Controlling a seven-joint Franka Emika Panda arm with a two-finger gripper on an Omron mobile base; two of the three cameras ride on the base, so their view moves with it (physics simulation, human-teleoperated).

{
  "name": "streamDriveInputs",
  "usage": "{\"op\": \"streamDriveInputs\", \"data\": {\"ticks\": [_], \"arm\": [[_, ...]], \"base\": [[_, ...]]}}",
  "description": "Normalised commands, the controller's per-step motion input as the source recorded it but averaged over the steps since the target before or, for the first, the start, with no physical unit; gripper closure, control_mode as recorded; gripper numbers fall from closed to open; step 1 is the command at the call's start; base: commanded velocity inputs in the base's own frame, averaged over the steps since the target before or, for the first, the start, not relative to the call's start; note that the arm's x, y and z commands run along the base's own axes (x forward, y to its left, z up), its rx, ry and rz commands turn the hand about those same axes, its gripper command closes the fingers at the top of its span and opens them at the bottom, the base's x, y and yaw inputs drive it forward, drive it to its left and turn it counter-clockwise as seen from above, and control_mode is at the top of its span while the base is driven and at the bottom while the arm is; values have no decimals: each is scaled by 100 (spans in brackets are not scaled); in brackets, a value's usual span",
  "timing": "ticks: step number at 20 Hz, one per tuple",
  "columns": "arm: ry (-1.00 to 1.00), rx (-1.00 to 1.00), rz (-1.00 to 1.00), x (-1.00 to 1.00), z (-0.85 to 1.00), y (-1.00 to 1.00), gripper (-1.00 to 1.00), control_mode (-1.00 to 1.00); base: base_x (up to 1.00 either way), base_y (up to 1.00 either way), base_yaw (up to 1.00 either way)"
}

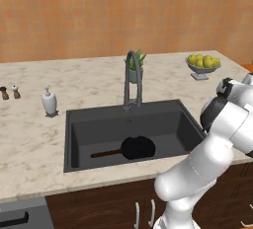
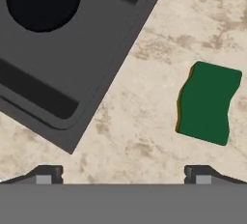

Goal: Pick the pan and sponge and place them into the sink. Then turn on the water.

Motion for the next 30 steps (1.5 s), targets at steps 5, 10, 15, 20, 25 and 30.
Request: {"op": "streamDriveInputs", "data": {"ticks": [5, 10, 15, 20, 25, 30], "arm": [[0, -4, 0, 36, -23, -19, -100, -100], [0, 0, 0, 24, -21, -33, -100, -100], [0, 0, 0, 19, -16, -15, -100, -100], [0, 0, -2, 28, -16, -9, -100, -100], [0, 0, -4, 29, -22, -3, -100, -100], [0, 0, -6, 26, -17, -15, -100, -100]], "base": [[0, 0, 0], [0, 0, 0], [0, 0, 0], [0, 0, 0], [0, 0, 0], [0, 0, 0]]}}
